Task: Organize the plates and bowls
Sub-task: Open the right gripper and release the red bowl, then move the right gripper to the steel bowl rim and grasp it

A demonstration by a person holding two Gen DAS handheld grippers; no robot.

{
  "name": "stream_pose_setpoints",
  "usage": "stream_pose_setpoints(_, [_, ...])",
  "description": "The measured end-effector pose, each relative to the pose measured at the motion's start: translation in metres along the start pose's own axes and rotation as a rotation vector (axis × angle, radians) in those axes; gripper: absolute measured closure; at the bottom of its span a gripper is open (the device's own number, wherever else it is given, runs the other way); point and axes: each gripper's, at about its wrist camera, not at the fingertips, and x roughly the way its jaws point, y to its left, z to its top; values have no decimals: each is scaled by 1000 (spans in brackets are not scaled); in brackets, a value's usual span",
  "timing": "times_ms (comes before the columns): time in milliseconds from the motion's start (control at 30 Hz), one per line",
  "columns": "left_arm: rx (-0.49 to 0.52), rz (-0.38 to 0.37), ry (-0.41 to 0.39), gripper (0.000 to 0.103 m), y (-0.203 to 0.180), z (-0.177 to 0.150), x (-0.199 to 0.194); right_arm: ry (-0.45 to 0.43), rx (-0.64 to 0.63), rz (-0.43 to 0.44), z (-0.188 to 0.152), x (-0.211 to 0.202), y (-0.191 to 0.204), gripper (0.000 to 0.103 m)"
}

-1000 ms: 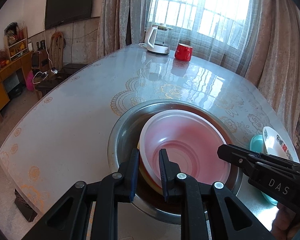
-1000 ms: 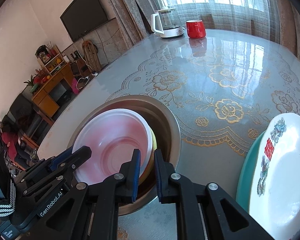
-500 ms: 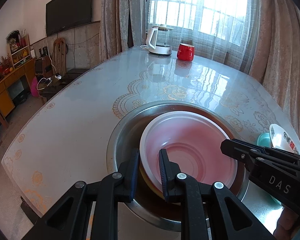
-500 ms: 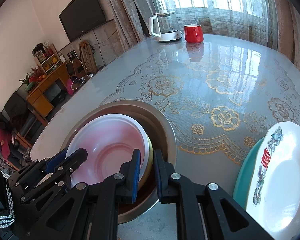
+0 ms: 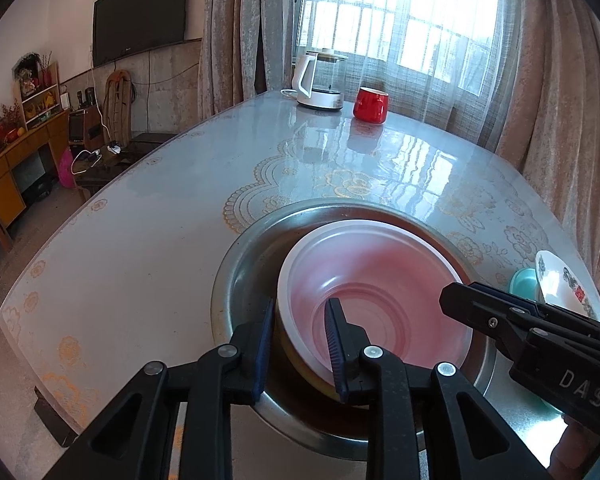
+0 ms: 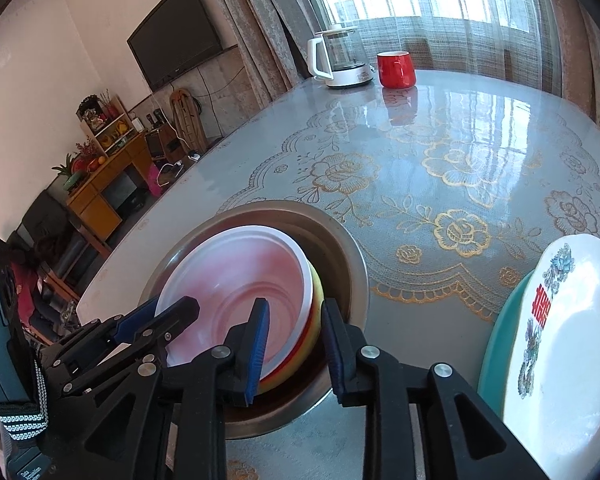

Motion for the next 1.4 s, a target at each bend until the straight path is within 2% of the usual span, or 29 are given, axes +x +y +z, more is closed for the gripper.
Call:
stream_pose_setpoints(200, [-17, -4, -19, 69, 2, 0, -4, -41, 39, 30, -4, -13, -6, 72])
stream_pose_setpoints(267, [-31, -7, -30, 68, 3, -1, -7, -55, 42, 7, -6, -18, -7, 66])
stream_pose_setpoints(333, [-41, -9, -43, 63, 4, -1, -10, -60, 54, -2, -7, -21, -11, 65])
stream_pose_setpoints(533, [-37, -2, -70, 60, 2, -1, -19, -40, 115, -30, -12, -20, -28, 59])
stream_pose_setpoints(1300, [-96, -2, -64, 54, 23, -7, -28, -19, 81, -78, -18, -22, -29, 58])
stream_pose_setpoints(1400, [-110, -1, -68, 54, 28, -7, -30, -19, 75, -84, -18, -23, -28, 55])
